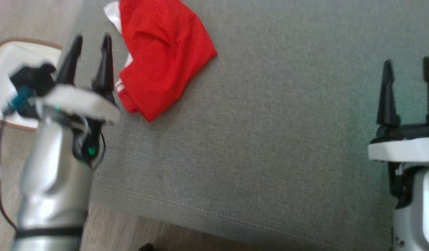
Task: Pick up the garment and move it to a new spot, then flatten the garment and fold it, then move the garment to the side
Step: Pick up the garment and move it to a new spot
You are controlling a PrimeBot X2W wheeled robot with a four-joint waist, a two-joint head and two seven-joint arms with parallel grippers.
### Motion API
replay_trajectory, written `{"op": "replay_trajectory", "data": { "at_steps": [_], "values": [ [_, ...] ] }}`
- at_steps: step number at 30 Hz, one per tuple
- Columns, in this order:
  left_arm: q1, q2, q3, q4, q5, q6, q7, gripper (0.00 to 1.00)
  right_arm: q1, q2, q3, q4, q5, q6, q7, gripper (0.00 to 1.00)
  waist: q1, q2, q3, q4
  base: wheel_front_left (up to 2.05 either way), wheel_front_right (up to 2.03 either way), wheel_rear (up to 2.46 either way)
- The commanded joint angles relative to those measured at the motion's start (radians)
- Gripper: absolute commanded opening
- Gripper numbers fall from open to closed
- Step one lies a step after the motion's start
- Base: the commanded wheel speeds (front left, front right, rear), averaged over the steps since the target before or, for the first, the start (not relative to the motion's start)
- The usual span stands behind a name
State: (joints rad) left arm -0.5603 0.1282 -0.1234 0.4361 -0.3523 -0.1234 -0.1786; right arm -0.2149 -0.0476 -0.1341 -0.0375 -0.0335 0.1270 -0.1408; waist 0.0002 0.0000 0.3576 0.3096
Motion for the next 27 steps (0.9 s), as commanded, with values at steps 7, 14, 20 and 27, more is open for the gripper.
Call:
{"op": "replay_trajectory", "data": {
  "at_steps": [7, 14, 20, 27],
  "values": [
    [-0.314, 0.106, -0.052, 0.204, -0.056, -0.007, 0.121, 1.00, -0.076, -0.003, -0.025, -0.127, -0.038, 0.004, 0.038, 1.00, -0.0002, 0.0000, 0.169, -0.070, 0.00, 0.00, 0.00],
    [-0.495, 0.175, -0.142, 0.396, -0.111, -0.007, 0.205, 1.00, -0.115, -0.003, -0.024, -0.179, -0.049, 0.004, 0.050, 1.00, -0.0002, 0.0000, 0.260, -0.120, 0.00, 0.00, 0.00],
    [-0.562, 0.209, -0.207, 0.507, -0.107, -0.007, 0.185, 1.00, -0.115, -0.003, -0.023, -0.183, -0.040, 0.004, 0.041, 1.00, -0.0002, 0.0000, 0.287, -0.150, 0.00, 0.00, 0.00],
    [-0.588, 0.210, -0.277, 0.593, -0.145, -0.007, 0.148, 0.00, -0.114, -0.003, -0.034, -0.172, -0.032, 0.004, 0.029, 1.00, -0.0002, 0.0000, 0.269, -0.162, 0.00, 0.00, 0.00]
  ]
}}
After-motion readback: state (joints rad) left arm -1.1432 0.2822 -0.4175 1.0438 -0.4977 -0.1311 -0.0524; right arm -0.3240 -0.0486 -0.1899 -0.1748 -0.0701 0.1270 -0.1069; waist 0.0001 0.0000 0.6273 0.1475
